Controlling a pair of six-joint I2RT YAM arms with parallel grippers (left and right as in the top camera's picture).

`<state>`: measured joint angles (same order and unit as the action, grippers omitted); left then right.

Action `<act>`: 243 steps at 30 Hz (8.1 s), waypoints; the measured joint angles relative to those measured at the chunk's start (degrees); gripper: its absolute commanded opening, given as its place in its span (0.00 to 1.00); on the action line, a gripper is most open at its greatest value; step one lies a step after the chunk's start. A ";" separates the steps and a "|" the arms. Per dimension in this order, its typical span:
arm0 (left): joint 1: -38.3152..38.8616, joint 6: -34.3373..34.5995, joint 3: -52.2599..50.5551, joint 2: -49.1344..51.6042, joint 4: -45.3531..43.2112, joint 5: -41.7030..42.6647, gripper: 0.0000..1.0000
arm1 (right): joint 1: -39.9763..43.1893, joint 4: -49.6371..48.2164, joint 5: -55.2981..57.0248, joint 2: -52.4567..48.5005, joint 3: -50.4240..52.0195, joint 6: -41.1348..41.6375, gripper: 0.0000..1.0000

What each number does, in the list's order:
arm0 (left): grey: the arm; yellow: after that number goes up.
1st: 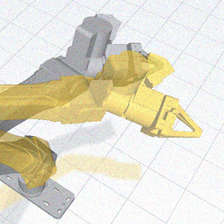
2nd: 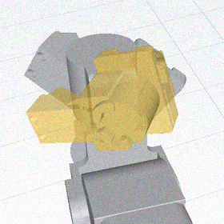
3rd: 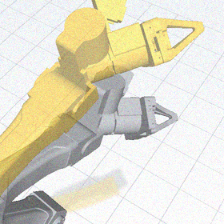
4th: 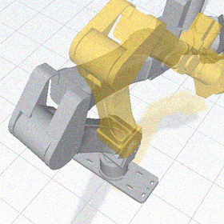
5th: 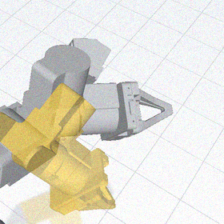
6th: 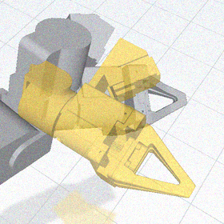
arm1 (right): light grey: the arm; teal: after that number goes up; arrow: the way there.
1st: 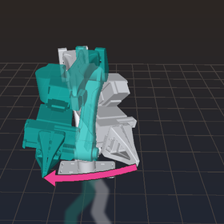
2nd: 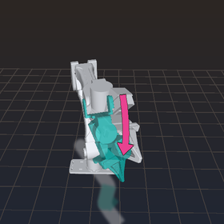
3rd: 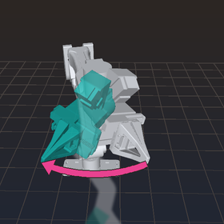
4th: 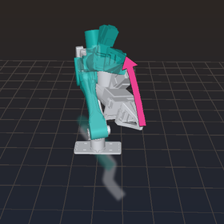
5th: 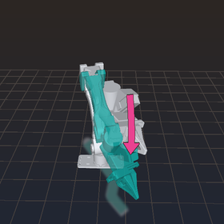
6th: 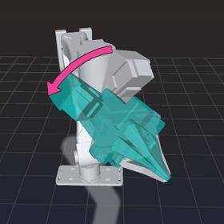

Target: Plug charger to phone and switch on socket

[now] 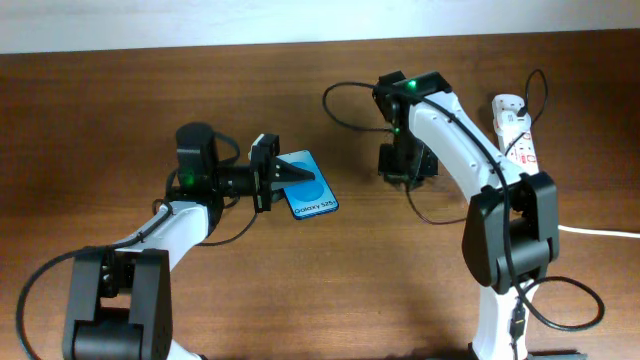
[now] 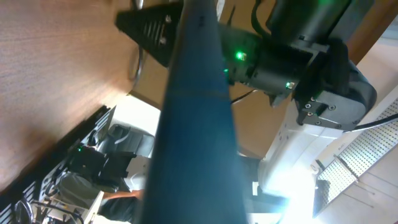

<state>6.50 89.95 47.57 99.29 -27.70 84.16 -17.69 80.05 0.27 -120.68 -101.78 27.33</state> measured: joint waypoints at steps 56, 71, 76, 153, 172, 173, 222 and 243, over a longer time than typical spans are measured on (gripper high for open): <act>-3.19 -2.12 0.00 0.37 -22.32 2.84 0.00 | -16.90 -35.30 -40.09 46.23 37.29 3.76 0.04; -3.19 -1.86 0.00 0.37 -22.32 2.84 0.00 | -19.06 -36.54 -37.51 46.14 37.29 8.15 0.04; -3.19 -1.86 0.00 0.37 -22.32 2.84 0.00 | -19.08 -37.03 -36.06 46.14 37.29 8.00 0.04; -4.72 -12.92 2.16 0.37 -22.73 -3.21 0.00 | -35.52 -46.97 10.38 39.69 35.21 -3.72 0.45; 10.12 -73.83 34.05 26.97 54.42 -32.37 0.03 | -34.56 8.66 24.50 66.38 3.43 8.94 0.99; 9.79 -75.23 34.07 28.17 54.49 -30.23 0.06 | -34.56 8.66 24.61 64.85 3.48 9.03 0.99; 5.14 -85.90 46.53 11.78 81.55 -63.89 0.99 | -2.99 16.52 34.82 46.86 6.45 38.88 0.49; 10.36 -82.14 25.81 -52.89 90.53 -100.15 0.99 | 39.60 -38.40 -5.70 -3.56 2.51 15.80 0.04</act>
<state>16.86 7.81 73.38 46.39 62.83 -15.99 21.91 41.65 -5.43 -124.25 -99.26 43.13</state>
